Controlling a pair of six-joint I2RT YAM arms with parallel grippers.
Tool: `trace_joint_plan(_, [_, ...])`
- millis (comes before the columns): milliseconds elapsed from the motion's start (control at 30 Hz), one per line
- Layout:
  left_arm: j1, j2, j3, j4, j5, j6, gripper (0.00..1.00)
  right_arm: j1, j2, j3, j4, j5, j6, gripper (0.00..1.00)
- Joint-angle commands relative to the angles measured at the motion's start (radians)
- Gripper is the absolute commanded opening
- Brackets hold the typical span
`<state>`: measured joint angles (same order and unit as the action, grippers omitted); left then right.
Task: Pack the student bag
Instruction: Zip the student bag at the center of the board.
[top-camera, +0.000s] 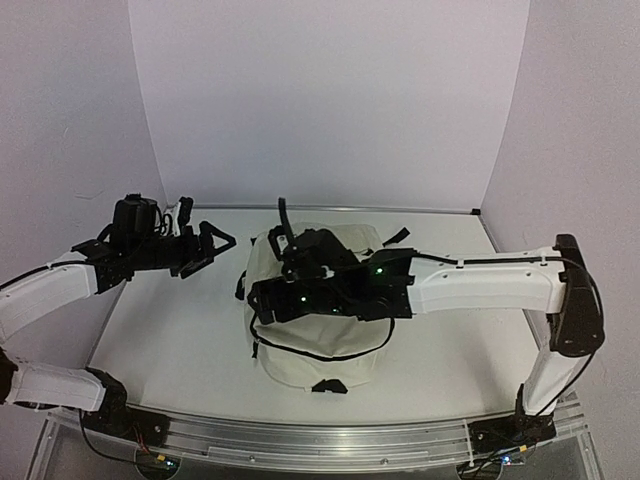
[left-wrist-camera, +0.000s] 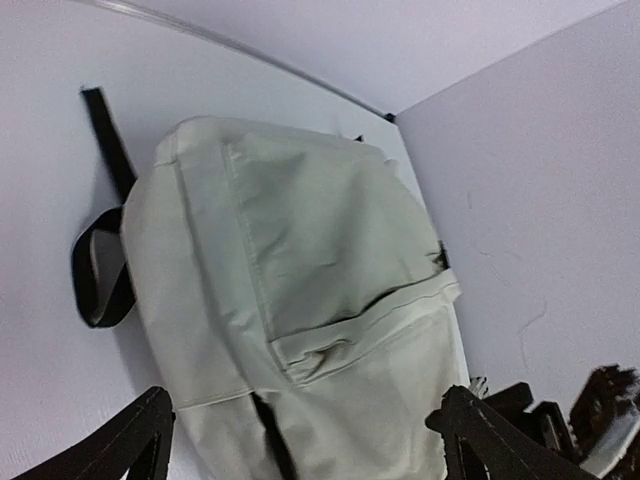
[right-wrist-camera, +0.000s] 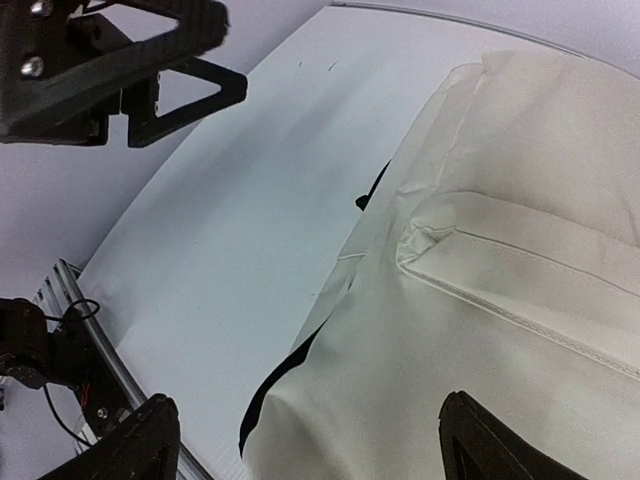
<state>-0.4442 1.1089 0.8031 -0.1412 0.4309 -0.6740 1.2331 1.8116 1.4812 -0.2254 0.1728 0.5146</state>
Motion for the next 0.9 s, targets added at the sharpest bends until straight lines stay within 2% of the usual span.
trace_joint_plan(0, [0.012, 0.038, -0.068, -0.060, 0.030, -0.084, 0.90, 0.048, 0.119, 0.177, -0.224, 0.138, -0.035, 0.89])
trace_joint_plan(133, [0.012, 0.049, -0.144, 0.033, 0.112, -0.128, 0.81, 0.052, 0.210, 0.265, -0.330, 0.193, -0.012, 0.85])
trace_joint_plan(300, [0.012, 0.020, -0.221, 0.042, 0.109, -0.160, 0.80, 0.053, 0.342, 0.442, -0.491, 0.284, 0.082, 0.78])
trace_joint_plan(467, [0.012, 0.027, -0.235, 0.072, 0.133, -0.167, 0.78, 0.053, 0.411, 0.520, -0.565, 0.349, 0.139, 0.67])
trace_joint_plan(533, [0.012, 0.032, -0.235, 0.083, 0.148, -0.158, 0.77, 0.053, 0.434, 0.546, -0.582, 0.368, 0.156, 0.57])
trace_joint_plan(567, [0.012, 0.036, -0.233, 0.087, 0.157, -0.153, 0.76, 0.052, 0.446, 0.562, -0.593, 0.378, 0.166, 0.50])
trace_joint_plan(633, [0.011, 0.041, -0.232, 0.099, 0.178, -0.149, 0.74, 0.052, 0.448, 0.580, -0.607, 0.395, 0.190, 0.27])
trace_joint_plan(767, [-0.001, 0.053, -0.230, 0.125, 0.210, -0.144, 0.72, 0.043, 0.400, 0.551, -0.591, 0.396, 0.212, 0.02])
trace_joint_plan(867, [-0.026, 0.082, -0.222, 0.137, 0.206, -0.143, 0.72, 0.013, 0.345, 0.470, -0.526, 0.341, 0.211, 0.00])
